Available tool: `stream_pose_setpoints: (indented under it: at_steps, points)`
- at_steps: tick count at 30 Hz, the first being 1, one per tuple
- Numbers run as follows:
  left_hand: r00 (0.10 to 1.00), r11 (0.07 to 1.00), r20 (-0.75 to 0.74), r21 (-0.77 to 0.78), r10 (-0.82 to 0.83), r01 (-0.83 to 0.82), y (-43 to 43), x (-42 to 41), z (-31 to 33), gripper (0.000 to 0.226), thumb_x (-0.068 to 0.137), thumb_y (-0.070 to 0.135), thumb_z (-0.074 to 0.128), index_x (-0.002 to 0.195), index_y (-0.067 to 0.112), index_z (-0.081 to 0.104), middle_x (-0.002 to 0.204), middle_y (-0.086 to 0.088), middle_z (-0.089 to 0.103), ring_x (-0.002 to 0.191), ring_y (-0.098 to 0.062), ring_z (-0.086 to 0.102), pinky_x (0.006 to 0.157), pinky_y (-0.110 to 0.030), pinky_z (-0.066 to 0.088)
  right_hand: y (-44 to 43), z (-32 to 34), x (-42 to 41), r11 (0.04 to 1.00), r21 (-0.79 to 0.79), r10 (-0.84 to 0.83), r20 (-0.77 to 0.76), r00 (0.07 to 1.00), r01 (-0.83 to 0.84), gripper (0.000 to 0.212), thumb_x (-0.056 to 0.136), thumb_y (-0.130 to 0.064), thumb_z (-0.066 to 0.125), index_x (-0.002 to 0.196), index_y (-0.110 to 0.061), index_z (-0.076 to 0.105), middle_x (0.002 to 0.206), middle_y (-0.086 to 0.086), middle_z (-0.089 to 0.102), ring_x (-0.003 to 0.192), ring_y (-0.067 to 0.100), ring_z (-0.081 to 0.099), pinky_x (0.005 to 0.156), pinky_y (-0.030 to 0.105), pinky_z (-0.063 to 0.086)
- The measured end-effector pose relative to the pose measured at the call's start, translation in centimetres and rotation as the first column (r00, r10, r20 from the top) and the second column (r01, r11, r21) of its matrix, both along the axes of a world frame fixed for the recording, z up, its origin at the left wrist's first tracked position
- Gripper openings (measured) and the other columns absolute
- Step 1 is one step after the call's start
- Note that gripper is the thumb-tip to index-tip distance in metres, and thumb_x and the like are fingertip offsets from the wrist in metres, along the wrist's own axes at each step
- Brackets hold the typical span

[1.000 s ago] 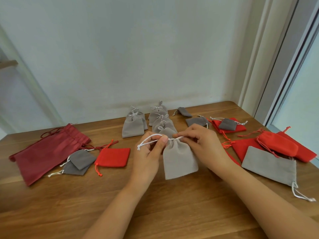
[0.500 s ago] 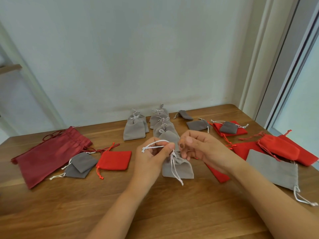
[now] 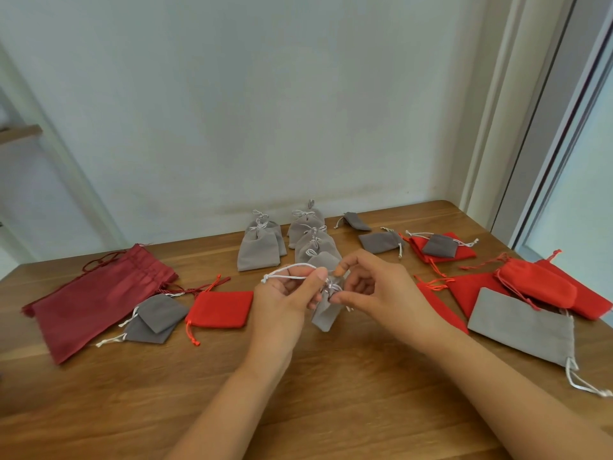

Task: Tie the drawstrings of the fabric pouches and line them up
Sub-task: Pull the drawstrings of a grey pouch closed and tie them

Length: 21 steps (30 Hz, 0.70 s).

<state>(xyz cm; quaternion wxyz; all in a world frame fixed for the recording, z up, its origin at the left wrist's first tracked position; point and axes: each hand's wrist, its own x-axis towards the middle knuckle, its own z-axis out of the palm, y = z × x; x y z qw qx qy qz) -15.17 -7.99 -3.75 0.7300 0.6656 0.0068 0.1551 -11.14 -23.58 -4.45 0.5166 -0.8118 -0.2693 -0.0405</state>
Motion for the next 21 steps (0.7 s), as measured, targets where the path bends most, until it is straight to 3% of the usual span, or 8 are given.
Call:
stream_pose_setpoints:
  at_steps: [3,5,7,10,13,15,17,21]
  points:
    - [0.997,0.997,0.002,-0.034,-0.073,0.073,0.1,-0.1,0.2,0.019,0.077,0.021,0.069,0.083,0.003,0.072,0.064,-0.008,0.063,0.053,-0.008,0.05,0.048,-0.017,0.04,-0.1,0.0,0.1,1.0,0.009,0.015,-0.007,1.0,-0.015,0.036,0.079,-0.013,0.078,0.099,-0.03,0.053,0.074,0.003,0.065,0.062,0.016,0.063,0.062,0.027,0.052]
    - [0.995,0.995,0.006,-0.009,-0.104,0.104,0.1,0.0,0.2,0.015,0.08,0.021,0.066,0.082,0.008,0.074,0.065,-0.009,0.065,0.054,-0.008,0.053,0.049,-0.017,0.04,-0.2,0.0,0.3,0.999,-0.037,-0.005,0.035,0.999,0.006,0.038,0.081,-0.013,0.076,0.099,-0.032,0.049,0.073,0.002,0.063,0.063,0.013,0.061,0.063,0.027,0.051]
    - [0.994,0.992,0.009,0.057,-0.113,0.113,0.1,0.1,0.1,0.018,0.086,0.016,0.062,0.072,0.016,0.073,0.064,-0.008,0.066,0.054,-0.008,0.055,0.049,-0.017,0.041,-0.3,-0.1,0.5,0.991,-0.13,-0.013,0.104,0.994,0.027,0.035,0.083,-0.013,0.074,0.101,-0.029,0.048,0.072,-0.003,0.06,0.066,0.011,0.058,0.063,0.023,0.047]
    - [0.991,0.976,-0.01,0.176,-0.13,0.13,0.2,0.2,0.1,0.025,0.091,0.007,0.058,0.069,0.01,0.07,0.061,-0.003,0.066,0.052,-0.006,0.054,0.048,-0.017,0.042,-0.4,0.0,0.7,0.972,-0.222,-0.022,0.222,0.975,0.073,0.032,0.086,-0.012,0.07,0.111,-0.022,0.053,0.072,-0.008,0.056,0.073,0.009,0.056,0.063,0.015,0.042]
    - [0.978,0.945,-0.09,0.255,-0.186,0.203,0.3,0.3,0.2,0.022,0.091,0.005,0.06,0.071,0.007,0.069,0.063,-0.002,0.068,0.052,-0.006,0.055,0.05,-0.017,0.043,-0.7,0.0,0.9,0.942,-0.309,-0.022,0.329,0.944,0.13,0.035,0.087,-0.01,0.068,0.12,-0.018,0.061,0.076,-0.011,0.056,0.065,0.004,0.051,0.063,0.008,0.037]
    - [0.968,0.924,-0.131,0.295,-0.214,0.244,0.5,0.2,0.2,0.021,0.09,0.006,0.062,0.072,0.006,0.071,0.061,-0.003,0.067,0.053,-0.007,0.056,0.052,-0.018,0.044,-0.8,-0.2,1.0,0.923,-0.357,0.016,0.414,0.91,0.146,0.026,0.085,-0.011,0.065,0.11,-0.016,0.071,0.078,-0.006,0.06,0.069,0.008,0.056,0.063,0.013,0.039]
    - [0.963,0.913,-0.151,0.312,-0.225,0.262,0.5,0.0,0.6,0.02,0.09,0.006,0.062,0.072,0.006,0.071,0.06,-0.002,0.066,0.053,-0.007,0.055,0.052,-0.018,0.044,-0.7,-0.3,0.9,0.919,-0.361,0.033,0.476,0.879,0.161,0.021,0.081,-0.016,0.062,0.095,-0.017,0.077,0.072,0.0,0.059,0.064,0.017,0.06,0.053,0.024,0.044]
    - [0.957,0.907,-0.177,0.319,-0.228,0.275,0.5,-0.4,1.3,0.022,0.091,0.006,0.062,0.071,0.013,0.068,0.069,-0.005,0.072,0.05,-0.006,0.052,0.05,-0.018,0.044,-0.6,-0.2,0.9,0.921,-0.348,0.026,0.502,0.864,0.175,0.022,0.075,-0.015,0.062,0.087,-0.018,0.079,0.065,-0.001,0.056,0.054,0.017,0.058,0.042,0.02,0.035]
